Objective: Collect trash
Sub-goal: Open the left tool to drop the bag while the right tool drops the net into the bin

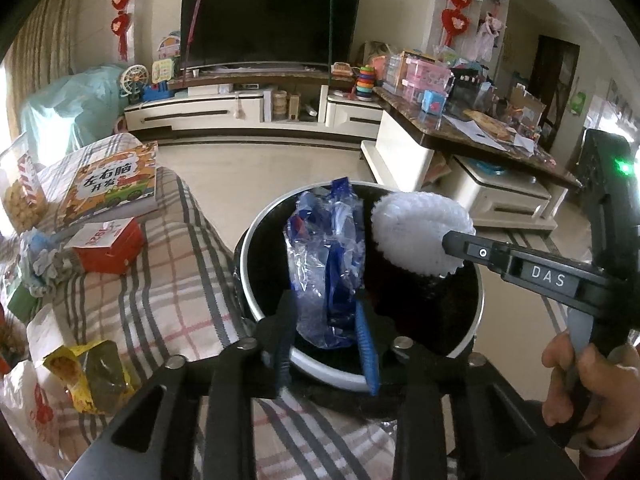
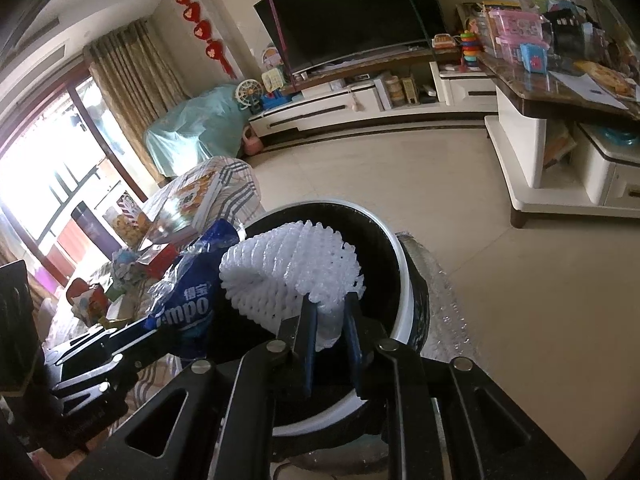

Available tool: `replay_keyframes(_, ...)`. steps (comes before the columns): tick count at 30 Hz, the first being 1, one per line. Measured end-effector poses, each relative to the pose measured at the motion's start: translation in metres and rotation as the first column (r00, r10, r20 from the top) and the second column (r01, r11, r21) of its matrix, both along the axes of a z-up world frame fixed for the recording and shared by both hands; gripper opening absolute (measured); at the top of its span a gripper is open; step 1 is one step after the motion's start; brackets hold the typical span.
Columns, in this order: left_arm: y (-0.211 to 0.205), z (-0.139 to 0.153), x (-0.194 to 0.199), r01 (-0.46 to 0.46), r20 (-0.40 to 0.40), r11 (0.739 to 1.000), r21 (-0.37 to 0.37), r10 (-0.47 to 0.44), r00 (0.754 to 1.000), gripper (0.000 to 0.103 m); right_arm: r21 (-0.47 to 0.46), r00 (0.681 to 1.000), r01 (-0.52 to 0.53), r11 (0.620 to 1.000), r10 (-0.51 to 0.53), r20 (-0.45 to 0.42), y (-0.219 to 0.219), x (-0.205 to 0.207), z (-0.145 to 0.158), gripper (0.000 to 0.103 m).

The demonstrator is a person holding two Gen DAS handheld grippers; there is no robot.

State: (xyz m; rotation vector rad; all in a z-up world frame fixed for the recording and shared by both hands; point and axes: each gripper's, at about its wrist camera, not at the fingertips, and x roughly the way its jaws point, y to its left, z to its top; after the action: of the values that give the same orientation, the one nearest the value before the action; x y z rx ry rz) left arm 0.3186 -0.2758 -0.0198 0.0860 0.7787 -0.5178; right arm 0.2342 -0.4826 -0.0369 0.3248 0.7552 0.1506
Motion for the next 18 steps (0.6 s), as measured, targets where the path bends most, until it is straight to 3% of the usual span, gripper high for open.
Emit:
replay_keyframes(4,0.006,0.001,-0.007,-0.024,0.008,1.0,-0.009,0.024,1.0,0.053,-0.02,1.0,0.017,1.0,-0.017,0.004,0.0,0.0,0.002,0.054)
replay_keyframes(8,0.019,-0.003,-0.016,-0.046,-0.012,0.999,-0.024,0.046,0.999,0.06,-0.013,0.999,0.026,1.0,-0.026,0.022,0.002,-0.008,0.005,0.061)
replay_keyframes(18,0.061,-0.003,-0.069,-0.113,-0.016,0.991,-0.065,0.112,0.994,0.061,0.041,0.998,0.01,0.999,-0.013,0.065,0.024,-0.036,0.01,0.084)
